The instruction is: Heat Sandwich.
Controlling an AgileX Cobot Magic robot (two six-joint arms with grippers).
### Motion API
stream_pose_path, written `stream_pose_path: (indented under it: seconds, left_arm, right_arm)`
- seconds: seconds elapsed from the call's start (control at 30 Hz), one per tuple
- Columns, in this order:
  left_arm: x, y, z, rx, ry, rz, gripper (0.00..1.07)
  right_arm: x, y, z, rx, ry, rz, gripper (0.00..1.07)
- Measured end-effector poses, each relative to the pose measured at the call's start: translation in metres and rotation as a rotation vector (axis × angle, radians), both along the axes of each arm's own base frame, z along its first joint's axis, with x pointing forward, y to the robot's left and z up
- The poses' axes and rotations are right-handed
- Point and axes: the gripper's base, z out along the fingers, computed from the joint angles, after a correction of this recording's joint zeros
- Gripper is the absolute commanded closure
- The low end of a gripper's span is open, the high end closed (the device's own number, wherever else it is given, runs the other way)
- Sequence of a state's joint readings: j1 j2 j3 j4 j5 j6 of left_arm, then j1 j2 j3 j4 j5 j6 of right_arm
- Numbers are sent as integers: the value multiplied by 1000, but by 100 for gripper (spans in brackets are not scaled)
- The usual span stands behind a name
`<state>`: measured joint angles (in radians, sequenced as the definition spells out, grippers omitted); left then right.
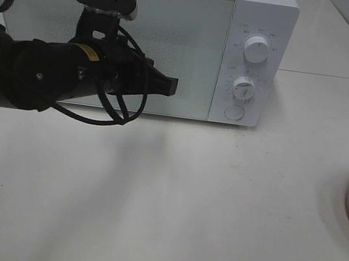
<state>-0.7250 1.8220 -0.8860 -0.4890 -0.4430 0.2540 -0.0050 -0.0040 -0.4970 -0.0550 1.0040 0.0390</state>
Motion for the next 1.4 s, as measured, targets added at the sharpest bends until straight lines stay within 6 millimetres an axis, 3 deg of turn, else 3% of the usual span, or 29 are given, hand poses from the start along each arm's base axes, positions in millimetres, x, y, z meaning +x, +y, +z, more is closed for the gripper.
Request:
stream_pose_path:
  seconds: [0.07, 0.13, 0.17, 0.2, 0.27, 0.3, 0.33, 0.37, 0.63, 0.93, 1.07, 1.2, 1.23, 1.3, 1.33, 1.4]
  left_arm:
    - [-8, -1, 2, 24, 83, -46, 106]
    - [-13, -1, 3, 46, 125, -79, 93]
    - [-13, -1, 3, 46, 125, -79, 93]
    - [-18, 0, 3, 66, 175, -108, 70]
    - [-24, 1, 4, 85, 233, -135, 39]
    - [-24, 1, 4, 85, 233, -135, 39]
    - [-26, 1, 4, 94, 263, -147, 26]
    - [-31, 2, 5, 108, 312, -167, 5]
    - [-51, 8, 14, 173, 450, -259, 8]
    - [-80, 32, 42, 288, 606, -356, 8]
    - [-77, 50, 50, 276, 657, -310, 8]
    - [-73, 94, 68, 245, 744, -203, 8]
    - [-73, 94, 68, 245, 744, -203, 8]
    - [-72, 110, 74, 232, 761, -161, 8]
    - [-71, 128, 80, 220, 774, -108, 8]
    - [-72, 136, 83, 219, 781, -88, 8]
  right_arm:
    - [0, 0, 0, 0, 0, 0, 31]
    - [0, 0, 0, 0, 0, 0, 31]
    - [0, 0, 0, 0, 0, 0, 31]
    - [0, 0, 0, 0, 0, 0, 31]
    - [0, 0, 0, 0, 0, 0, 31]
    - [0, 0, 0, 0, 0, 0, 31]
    - [0, 0, 0, 0, 0, 0, 31]
    - [0, 0, 0, 0, 0, 0, 31]
    - [0, 0, 0, 0, 0, 0, 31]
    - [0, 0, 0, 0, 0, 0, 31]
    - [0, 0, 0, 0, 0, 0, 31]
    - [0, 0, 0, 0, 0, 0, 31]
    - [0, 0, 0, 0, 0, 0, 31]
    - [0, 0, 0, 0, 0, 0, 31]
    - [0, 0, 0, 0, -1, 0, 31]
    - [0, 0, 0, 0, -1, 0, 31]
